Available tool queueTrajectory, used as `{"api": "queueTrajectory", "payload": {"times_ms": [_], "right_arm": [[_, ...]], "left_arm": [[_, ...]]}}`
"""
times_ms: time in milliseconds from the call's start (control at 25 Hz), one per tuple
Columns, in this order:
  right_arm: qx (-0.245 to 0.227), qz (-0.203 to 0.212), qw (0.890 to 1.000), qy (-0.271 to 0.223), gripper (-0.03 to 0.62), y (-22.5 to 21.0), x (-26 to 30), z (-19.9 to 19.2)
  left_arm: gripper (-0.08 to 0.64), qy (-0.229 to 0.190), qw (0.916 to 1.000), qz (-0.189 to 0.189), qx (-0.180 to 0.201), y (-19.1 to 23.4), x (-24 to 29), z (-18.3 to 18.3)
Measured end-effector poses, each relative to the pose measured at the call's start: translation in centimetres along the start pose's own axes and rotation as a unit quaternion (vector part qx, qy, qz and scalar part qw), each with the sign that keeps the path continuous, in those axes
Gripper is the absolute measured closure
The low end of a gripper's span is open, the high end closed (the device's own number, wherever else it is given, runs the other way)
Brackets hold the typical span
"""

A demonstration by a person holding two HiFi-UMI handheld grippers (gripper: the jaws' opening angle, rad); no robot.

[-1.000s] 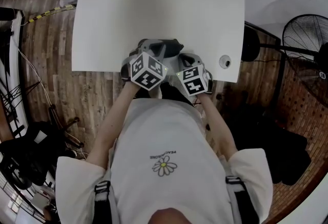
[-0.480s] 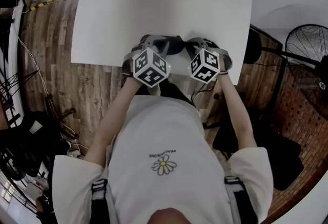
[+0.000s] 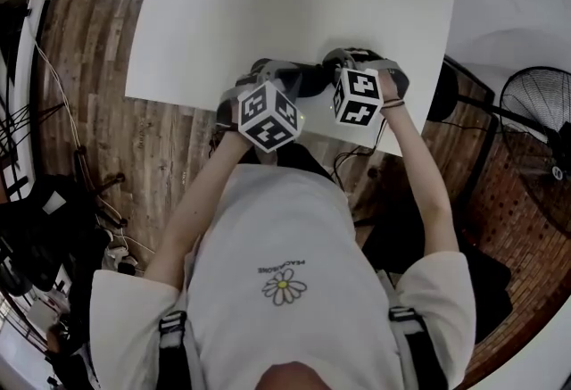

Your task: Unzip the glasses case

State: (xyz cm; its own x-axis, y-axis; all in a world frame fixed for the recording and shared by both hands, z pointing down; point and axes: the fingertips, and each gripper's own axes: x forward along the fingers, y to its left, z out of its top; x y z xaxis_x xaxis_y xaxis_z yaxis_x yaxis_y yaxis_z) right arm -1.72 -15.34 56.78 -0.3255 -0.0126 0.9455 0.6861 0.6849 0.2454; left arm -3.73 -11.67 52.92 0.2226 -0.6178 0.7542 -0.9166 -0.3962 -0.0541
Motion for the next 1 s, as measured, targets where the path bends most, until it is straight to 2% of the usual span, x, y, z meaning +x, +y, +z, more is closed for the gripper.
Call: {"api": "queueTrajectory", "payload": {"times_ms": [160,320,360,480,520,640,760,1000], "right_arm": [[0.012,-0.011,1.0,-0.004,0.584,0.0,0.0,-0.1],[0.06,-0.044,0.997,-0.022,0.584,-0.1,-0.2,-0.6],[0.076,-0.052,0.995,-0.026,0.578,-0.1,-0.5,-0.8],[0.108,-0.071,0.991,-0.04,0.422,0.4,-2.1,-1.1],[0.116,-0.084,0.989,-0.047,0.406,0.6,-3.0,-1.0],[0.134,-0.124,0.98,-0.081,0.384,1.7,-5.6,0.2],[0.141,-0.138,0.973,-0.117,0.354,3.7,-6.7,2.4],[0.105,-0.155,0.975,-0.118,0.332,5.5,-4.6,5.2]], "left_arm": [[0.548,-0.006,0.9999,-0.006,-0.015,0.1,0.0,-0.1],[0.548,-0.022,0.9965,-0.019,-0.078,0.9,-0.8,0.4],[0.548,-0.036,0.9955,-0.007,-0.088,1.6,-1.6,0.8],[0.546,-0.092,0.9891,0.044,-0.106,4.2,-4.9,2.4],[0.548,-0.11,0.9858,0.061,-0.111,5.2,-6.1,2.8],[0.548,-0.15,0.9737,0.115,-0.128,7.9,-9.4,3.0],[0.548,-0.166,0.9645,0.15,-0.14,9.6,-11.5,2.3],[0.546,-0.166,0.9599,0.172,-0.147,10.0,-13.1,1.1]]}}
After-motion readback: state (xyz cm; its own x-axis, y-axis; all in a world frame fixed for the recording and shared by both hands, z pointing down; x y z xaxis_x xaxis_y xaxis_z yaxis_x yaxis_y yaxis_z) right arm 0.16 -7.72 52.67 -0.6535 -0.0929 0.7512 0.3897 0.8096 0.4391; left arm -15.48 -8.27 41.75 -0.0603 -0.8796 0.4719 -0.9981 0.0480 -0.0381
